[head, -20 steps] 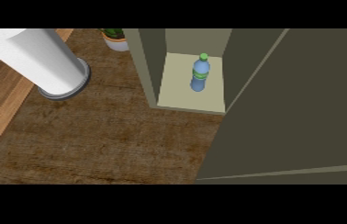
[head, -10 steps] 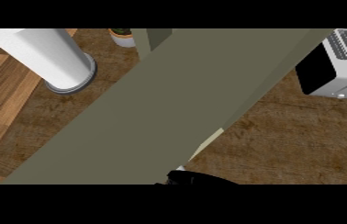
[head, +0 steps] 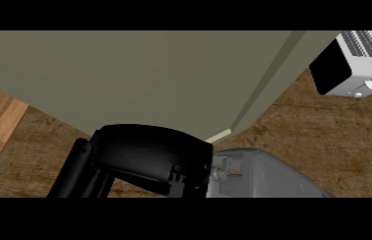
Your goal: Pick up the bottled water, place it into the cabinet and close the cabinet
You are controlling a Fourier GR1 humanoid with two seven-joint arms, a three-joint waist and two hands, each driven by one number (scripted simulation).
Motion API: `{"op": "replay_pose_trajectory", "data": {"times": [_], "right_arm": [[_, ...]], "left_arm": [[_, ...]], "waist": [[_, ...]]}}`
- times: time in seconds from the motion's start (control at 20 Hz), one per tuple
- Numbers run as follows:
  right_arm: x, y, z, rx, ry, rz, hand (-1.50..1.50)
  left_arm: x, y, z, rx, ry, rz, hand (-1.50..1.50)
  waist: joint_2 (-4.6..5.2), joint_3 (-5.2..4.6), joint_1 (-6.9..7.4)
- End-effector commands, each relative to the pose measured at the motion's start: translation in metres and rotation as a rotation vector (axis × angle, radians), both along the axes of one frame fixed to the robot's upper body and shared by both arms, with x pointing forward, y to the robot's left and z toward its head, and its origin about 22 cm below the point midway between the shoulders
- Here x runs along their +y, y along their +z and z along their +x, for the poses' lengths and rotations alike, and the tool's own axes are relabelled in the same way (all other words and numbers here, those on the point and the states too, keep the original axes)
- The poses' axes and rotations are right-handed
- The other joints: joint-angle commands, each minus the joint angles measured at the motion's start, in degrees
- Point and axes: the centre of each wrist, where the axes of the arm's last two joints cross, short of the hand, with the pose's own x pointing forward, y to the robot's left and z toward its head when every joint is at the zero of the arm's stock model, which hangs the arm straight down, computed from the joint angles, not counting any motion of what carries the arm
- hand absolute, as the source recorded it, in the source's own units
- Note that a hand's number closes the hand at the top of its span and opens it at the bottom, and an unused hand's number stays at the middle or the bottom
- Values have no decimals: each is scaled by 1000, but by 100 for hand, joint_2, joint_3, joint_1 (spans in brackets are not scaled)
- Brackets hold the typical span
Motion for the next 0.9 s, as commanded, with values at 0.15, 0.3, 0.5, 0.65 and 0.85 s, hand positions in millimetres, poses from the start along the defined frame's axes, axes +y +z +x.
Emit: {"op": "replay_pose_trajectory", "data": {"times": [0.15,0.3,0.5,0.65,0.85], "right_arm": [[5,-12,50,174,-38,-15,150],[-23,-14,73,186,-63,-4,150],[-27,-43,95,217,-123,-10,150],[-33,-41,110,209,-158,11,150],[-56,-44,132,186,-268,47,150]], "left_arm": [[19,2,-31,-24,23,-27,-150],[17,7,-34,-17,40,-9,-150],[12,4,-52,-5,43,-18,-150],[17,-5,-43,-16,74,-13,-150],[17,-1,-47,1,43,-24,-150]], "waist": [[15,15,-245],[17,22,-343],[14,21,-331],[20,16,-411],[21,17,-383]]}}
